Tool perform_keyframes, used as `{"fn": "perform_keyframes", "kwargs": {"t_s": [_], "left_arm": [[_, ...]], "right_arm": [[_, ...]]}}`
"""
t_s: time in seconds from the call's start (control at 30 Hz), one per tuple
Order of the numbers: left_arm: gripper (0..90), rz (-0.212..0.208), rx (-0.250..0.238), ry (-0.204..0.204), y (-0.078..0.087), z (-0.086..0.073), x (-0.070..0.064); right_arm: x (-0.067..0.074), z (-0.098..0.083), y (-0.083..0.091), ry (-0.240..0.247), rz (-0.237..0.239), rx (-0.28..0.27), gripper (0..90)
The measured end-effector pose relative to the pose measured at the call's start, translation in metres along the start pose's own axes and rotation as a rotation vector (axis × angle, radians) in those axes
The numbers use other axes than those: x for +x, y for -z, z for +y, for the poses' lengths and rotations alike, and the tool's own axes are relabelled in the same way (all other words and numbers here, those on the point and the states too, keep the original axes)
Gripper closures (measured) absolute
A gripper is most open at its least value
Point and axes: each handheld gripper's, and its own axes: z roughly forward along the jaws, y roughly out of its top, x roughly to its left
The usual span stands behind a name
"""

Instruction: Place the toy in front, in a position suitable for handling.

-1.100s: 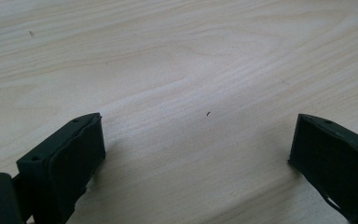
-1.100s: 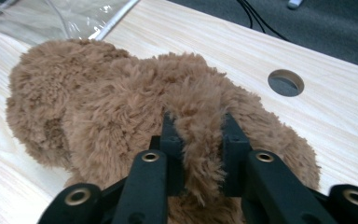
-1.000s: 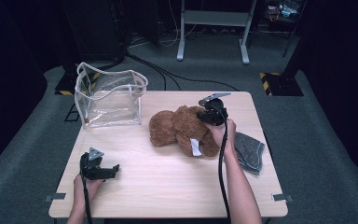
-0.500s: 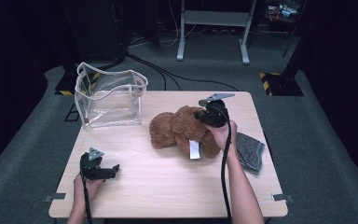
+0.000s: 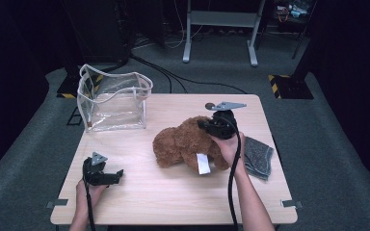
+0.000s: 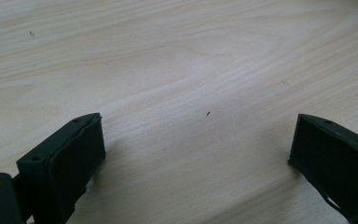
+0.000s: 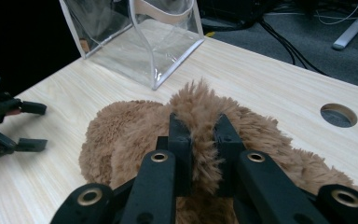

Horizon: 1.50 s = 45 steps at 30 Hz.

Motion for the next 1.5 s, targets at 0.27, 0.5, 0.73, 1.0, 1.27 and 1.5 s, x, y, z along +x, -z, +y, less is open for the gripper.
{"fn": "perform_keyframes", "kwargs": {"t_s": [0.27, 0.5, 0.73, 1.0, 1.27, 1.5], "left_arm": [[3.1, 0.0, 0.0, 0.0, 0.0, 0.0, 0.0], [3.1, 0.002, 0.0, 0.0, 0.0, 0.0, 0.0], [3.0, 0.0, 0.003, 0.001, 0.0, 0.0, 0.0], [3.1, 0.007, -0.014, 0.013, -0.001, 0.0, 0.0], [3.1, 0.007, -0.014, 0.013, -0.001, 0.0, 0.0], [3.1, 0.009, -0.013, 0.015, -0.001, 0.0, 0.0]], "right_arm": [[0.003, -0.019, -0.004, -0.028, 0.015, 0.005, 81.6], [-0.007, -0.037, -0.009, -0.039, -0.004, 0.063, 81.8], [-0.009, -0.049, -0.017, 0.0, -0.063, 0.151, 81.9], [-0.019, -0.071, -0.028, -0.026, -0.075, 0.177, 81.9], [-0.019, -0.065, -0.023, 0.01, -0.109, 0.161, 80.3], [-0.02, -0.062, -0.01, 0.061, -0.139, 0.156, 81.2]]}}
